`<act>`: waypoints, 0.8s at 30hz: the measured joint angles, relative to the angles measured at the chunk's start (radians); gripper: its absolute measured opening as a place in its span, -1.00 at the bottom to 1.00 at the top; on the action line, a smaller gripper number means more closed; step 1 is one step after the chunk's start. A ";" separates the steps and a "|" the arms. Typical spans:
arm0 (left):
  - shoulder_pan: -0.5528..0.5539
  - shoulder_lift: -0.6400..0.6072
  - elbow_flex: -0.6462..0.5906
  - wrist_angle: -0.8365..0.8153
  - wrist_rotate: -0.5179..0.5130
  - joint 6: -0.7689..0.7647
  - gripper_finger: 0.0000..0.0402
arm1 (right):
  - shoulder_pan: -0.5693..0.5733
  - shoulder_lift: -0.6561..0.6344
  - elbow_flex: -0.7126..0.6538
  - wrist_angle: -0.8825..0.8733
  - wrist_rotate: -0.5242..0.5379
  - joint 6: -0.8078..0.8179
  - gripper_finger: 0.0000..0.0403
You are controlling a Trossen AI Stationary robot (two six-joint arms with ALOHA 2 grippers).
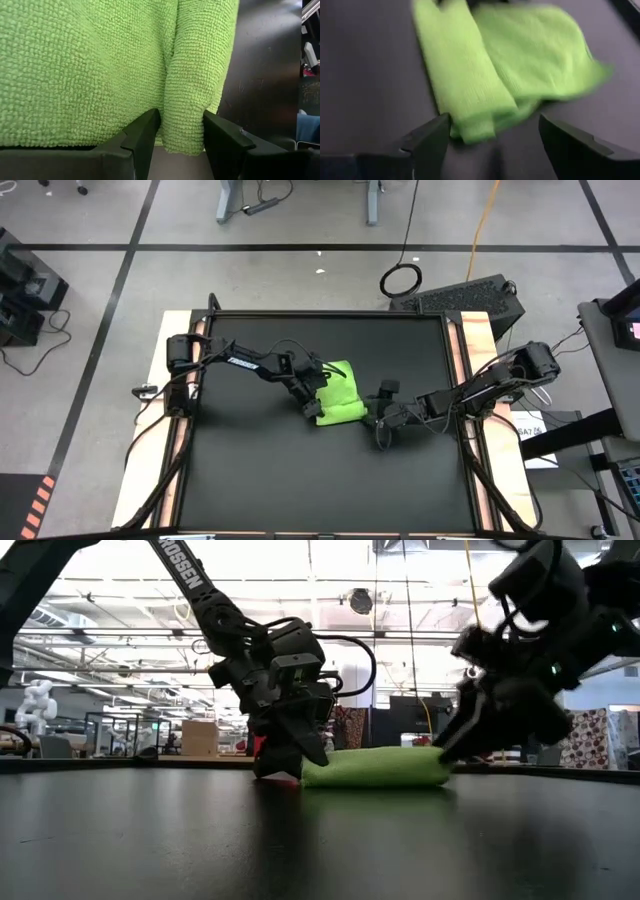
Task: Roll towel into tight, uniform cylinder
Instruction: Roll the green towel
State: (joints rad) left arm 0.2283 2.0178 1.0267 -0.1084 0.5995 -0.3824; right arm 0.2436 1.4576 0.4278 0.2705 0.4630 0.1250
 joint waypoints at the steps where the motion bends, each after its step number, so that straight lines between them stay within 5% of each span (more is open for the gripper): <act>1: 0.000 0.000 0.000 0.000 0.000 0.000 -0.19 | 0.000 -0.005 0.000 0.037 -0.026 -0.029 0.46; 24: 0.000 0.000 0.000 0.003 0.021 0.000 -0.19 | -0.133 0.202 0.002 0.236 -0.277 -0.186 0.18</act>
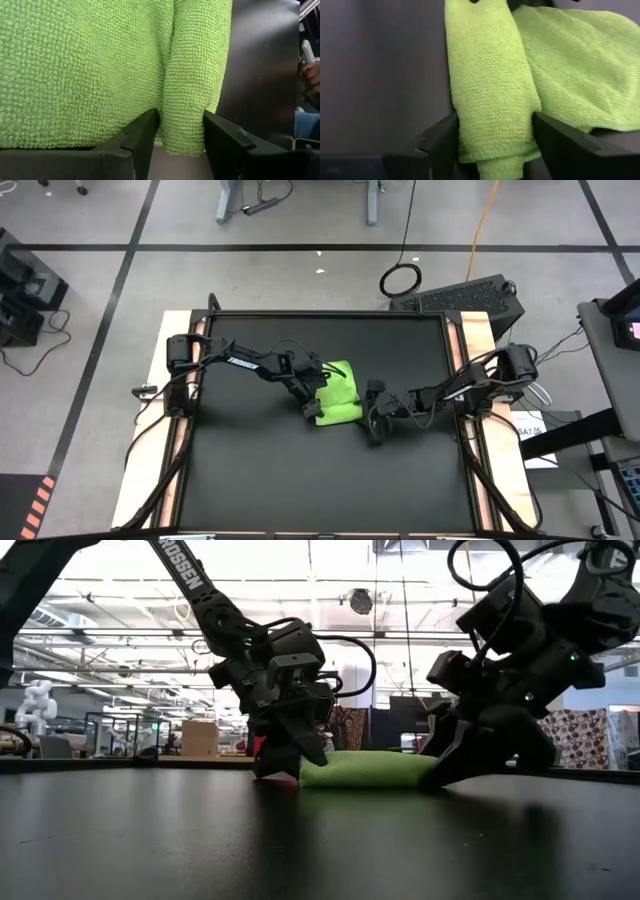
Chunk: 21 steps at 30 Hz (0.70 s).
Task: Roll towel into tight, uniform cylinder
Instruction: Roll the green towel
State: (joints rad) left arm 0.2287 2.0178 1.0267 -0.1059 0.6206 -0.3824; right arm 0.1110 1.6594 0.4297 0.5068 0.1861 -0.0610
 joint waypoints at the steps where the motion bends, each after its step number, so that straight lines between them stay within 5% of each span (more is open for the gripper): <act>1: 0.000 0.000 0.000 -0.001 0.002 0.000 -0.19 | -0.002 0.009 0.000 0.010 -0.016 0.000 0.13; 14: 0.036 -0.070 0.098 -0.146 0.060 0.192 -0.18 | -0.026 0.021 0.002 0.022 -0.095 0.108 -0.80; 21: 0.034 -0.144 0.134 -0.364 -0.044 0.412 0.04 | -0.067 0.023 0.001 0.018 -0.218 0.193 -0.96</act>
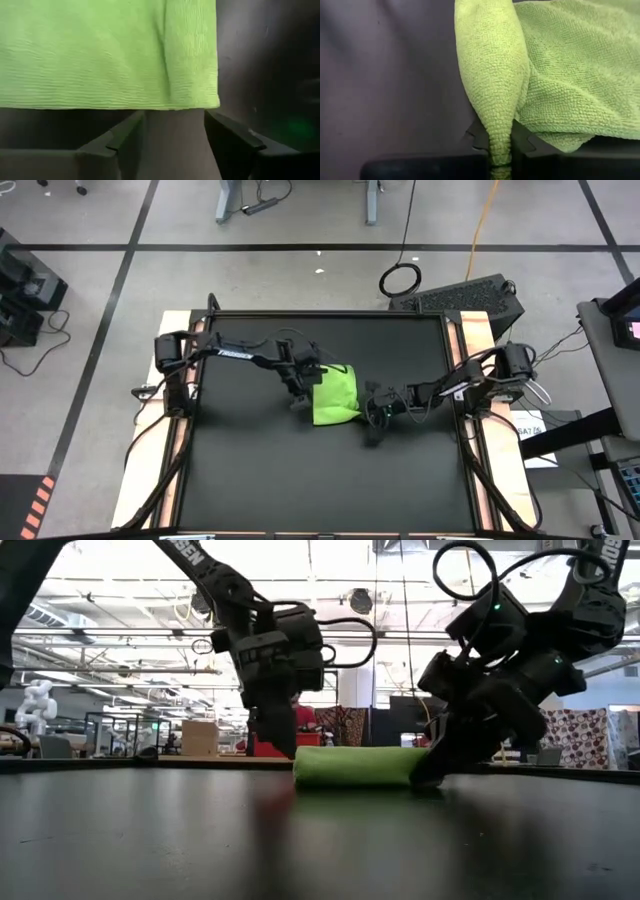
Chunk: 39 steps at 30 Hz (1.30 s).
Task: Roll towel into tight, uniform cylinder
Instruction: Roll the green towel
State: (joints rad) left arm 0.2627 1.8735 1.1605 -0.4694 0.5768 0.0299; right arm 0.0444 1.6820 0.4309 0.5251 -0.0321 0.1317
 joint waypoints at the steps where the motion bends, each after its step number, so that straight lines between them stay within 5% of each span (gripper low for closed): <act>1: -0.001 -0.007 0.001 -0.005 -0.001 0.007 0.09 | -0.007 0.000 0.000 0.000 -0.019 0.015 -0.94; 8: -0.137 -0.021 0.002 0.000 -0.117 0.136 0.28 | -0.058 0.000 -0.001 0.000 -0.168 0.126 -0.93; 14: -0.292 -0.022 0.003 0.061 -0.413 0.218 0.19 | -0.078 0.001 -0.002 0.001 -0.217 0.186 -0.93; 22: -0.379 -0.024 0.004 0.049 -0.683 0.215 0.09 | -0.088 0.001 -0.002 0.001 -0.221 0.241 -0.92; 39: -0.427 -0.067 0.006 0.071 -0.739 0.263 0.09 | -0.127 0.001 -0.002 0.001 -0.273 0.273 -0.92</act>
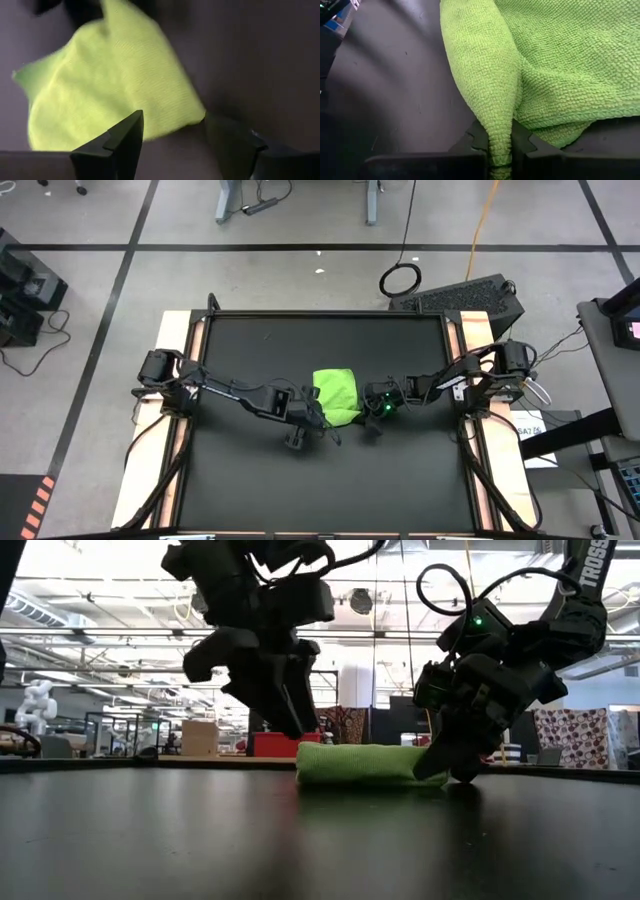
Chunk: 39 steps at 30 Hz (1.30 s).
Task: Roll towel into tight, uniform cylinder
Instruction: Roll the green towel
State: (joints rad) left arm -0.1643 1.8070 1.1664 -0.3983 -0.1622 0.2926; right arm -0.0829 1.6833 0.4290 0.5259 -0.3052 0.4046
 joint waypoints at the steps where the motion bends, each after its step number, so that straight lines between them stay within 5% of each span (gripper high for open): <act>1: -0.003 0.012 0.000 0.019 0.011 0.015 0.09 | -0.002 0.000 0.000 0.000 -0.003 0.001 -0.92; 22: 0.028 0.131 -0.008 0.081 0.007 -0.030 0.05 | -0.010 0.000 0.000 0.003 -0.031 0.046 -0.92; 26: 0.050 0.135 -0.009 0.088 0.032 -0.070 -0.23 | -0.011 0.000 0.000 0.003 -0.050 0.048 -0.92; 31: 0.092 0.135 -0.009 0.087 0.125 -0.104 -0.85 | -0.011 -0.008 0.000 0.001 -0.075 0.048 -0.92; 39: 0.176 0.081 -0.010 0.086 0.331 -0.170 -0.93 | -0.011 -0.061 -0.003 -0.038 -0.152 0.068 -0.92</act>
State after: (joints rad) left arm 0.0122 1.8877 1.1561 -0.3123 0.1691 0.1231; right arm -0.0937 1.6224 0.4263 0.4883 -0.4574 0.4729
